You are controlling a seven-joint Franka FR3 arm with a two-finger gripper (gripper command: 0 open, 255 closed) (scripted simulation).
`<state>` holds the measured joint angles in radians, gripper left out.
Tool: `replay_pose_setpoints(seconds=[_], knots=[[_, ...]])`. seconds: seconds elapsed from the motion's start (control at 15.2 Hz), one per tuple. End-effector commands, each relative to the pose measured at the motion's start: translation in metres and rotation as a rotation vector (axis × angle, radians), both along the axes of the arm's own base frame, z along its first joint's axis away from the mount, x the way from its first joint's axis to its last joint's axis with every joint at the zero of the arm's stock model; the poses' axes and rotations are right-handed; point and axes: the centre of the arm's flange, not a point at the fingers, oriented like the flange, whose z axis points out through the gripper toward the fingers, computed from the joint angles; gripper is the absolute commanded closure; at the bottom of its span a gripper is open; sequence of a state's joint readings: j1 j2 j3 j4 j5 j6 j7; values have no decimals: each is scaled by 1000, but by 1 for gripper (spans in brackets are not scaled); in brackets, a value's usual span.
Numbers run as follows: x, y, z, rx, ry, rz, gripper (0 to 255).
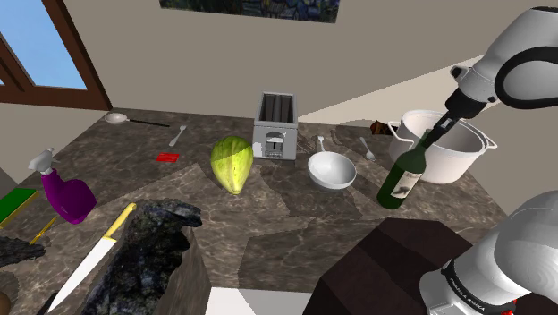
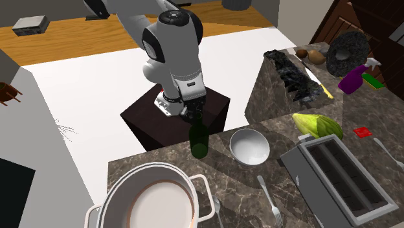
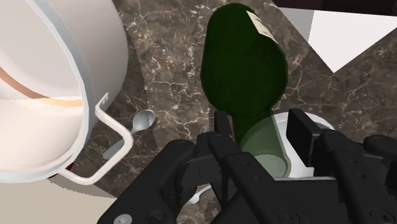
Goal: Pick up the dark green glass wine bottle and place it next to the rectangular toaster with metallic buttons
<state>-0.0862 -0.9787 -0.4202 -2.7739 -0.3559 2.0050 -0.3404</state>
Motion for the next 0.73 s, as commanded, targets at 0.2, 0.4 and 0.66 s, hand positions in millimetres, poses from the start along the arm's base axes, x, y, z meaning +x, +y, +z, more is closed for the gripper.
replay_pose_setpoints(seconds=[0.2,0.4,0.66], knots=[[0,0,0,0,0,0,255],[0,0,0,0,0,0,255],[0,0,21,0,0,0,255]])
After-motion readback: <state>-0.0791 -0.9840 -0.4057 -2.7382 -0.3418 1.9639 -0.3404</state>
